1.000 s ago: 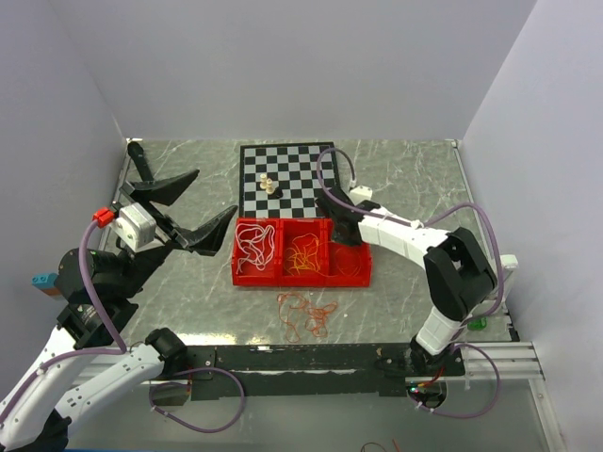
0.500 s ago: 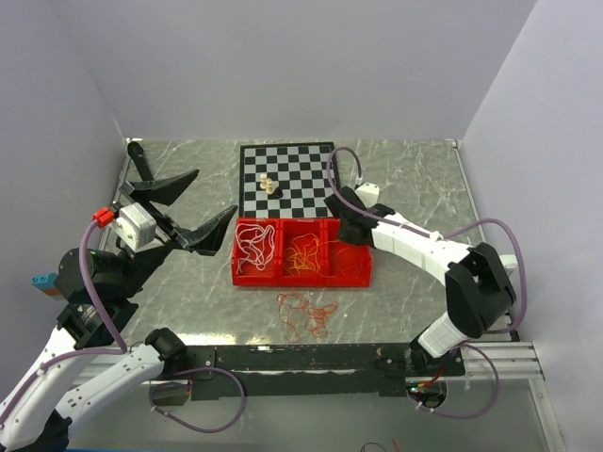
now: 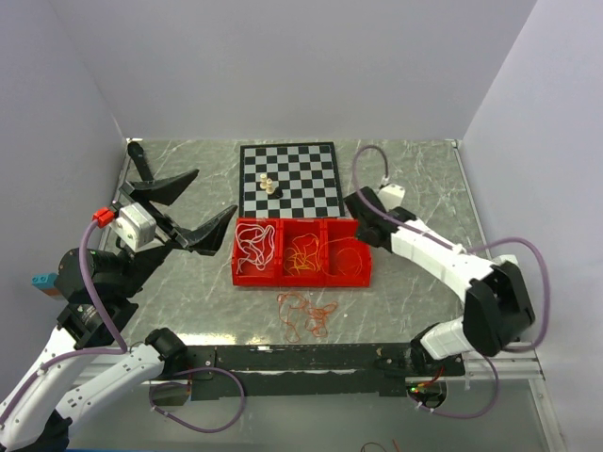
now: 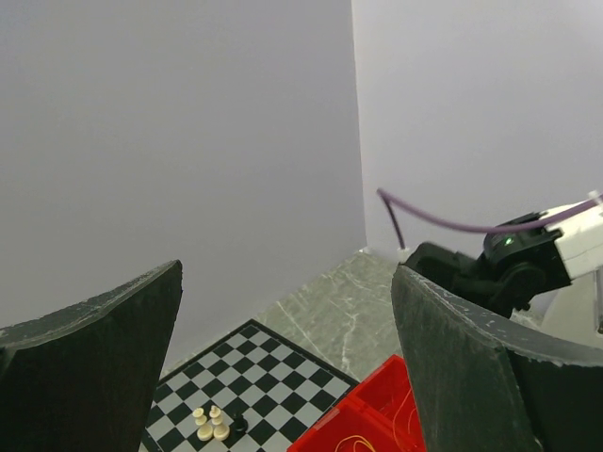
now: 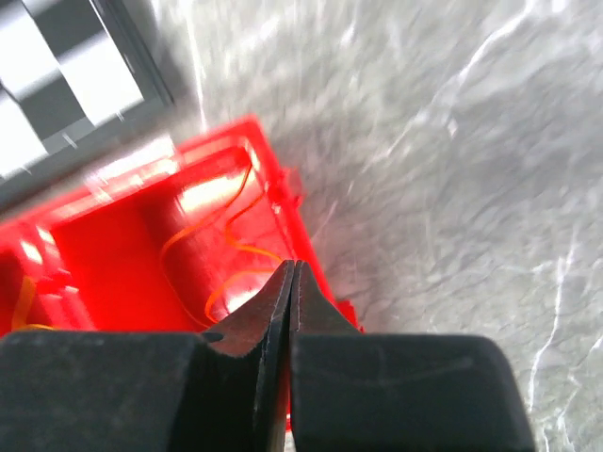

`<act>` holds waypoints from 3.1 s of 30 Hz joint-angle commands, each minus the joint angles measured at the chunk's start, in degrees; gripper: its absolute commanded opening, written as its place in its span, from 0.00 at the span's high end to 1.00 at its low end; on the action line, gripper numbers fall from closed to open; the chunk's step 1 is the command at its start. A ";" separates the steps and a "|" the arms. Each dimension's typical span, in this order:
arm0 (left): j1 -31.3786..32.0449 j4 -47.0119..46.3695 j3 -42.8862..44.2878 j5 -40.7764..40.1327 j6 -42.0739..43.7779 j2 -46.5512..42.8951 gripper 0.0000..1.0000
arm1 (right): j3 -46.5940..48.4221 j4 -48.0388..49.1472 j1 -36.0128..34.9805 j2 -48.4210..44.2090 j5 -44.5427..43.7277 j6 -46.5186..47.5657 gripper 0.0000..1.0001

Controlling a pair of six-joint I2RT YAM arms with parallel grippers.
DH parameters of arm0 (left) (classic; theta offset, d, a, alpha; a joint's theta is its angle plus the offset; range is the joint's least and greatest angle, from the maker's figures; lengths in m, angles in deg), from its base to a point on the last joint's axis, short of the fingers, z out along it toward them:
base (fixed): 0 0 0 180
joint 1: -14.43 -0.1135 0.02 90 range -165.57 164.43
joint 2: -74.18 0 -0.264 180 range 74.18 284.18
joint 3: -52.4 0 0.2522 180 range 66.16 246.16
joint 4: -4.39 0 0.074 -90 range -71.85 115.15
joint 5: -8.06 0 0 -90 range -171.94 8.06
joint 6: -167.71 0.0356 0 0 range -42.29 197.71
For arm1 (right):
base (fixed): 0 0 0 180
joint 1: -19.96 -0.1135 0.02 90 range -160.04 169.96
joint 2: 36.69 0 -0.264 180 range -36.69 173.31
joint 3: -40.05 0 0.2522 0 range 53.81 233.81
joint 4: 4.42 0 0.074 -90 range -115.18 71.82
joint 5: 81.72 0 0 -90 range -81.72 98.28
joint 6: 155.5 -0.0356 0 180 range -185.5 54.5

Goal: Untangle the cables

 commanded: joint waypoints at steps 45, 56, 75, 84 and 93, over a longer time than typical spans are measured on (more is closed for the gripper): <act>-1.60 -0.43 -1.10 -1.39 -3.02 -0.34 0.03 | -18.63 27.04 -30.79 -8.99 -3.90 30.60 0.46; -2.04 -0.60 -1.10 -0.78 -3.20 -0.43 0.03 | -17.39 30.29 -27.63 -4.85 3.38 36.85 0.23; -2.57 -0.69 -0.49 -0.25 -2.67 -0.43 0.03 | -21.87 31.70 -20.68 -9.06 14.21 35.27 0.85; -2.74 -0.87 -0.49 0.45 -3.29 -0.52 0.04 | -21.35 27.93 -20.68 -13.02 13.68 33.33 0.87; -2.92 -0.60 -0.57 0.54 -3.11 -0.96 0.03 | -19.32 23.18 -20.68 -12.06 13.68 31.84 0.66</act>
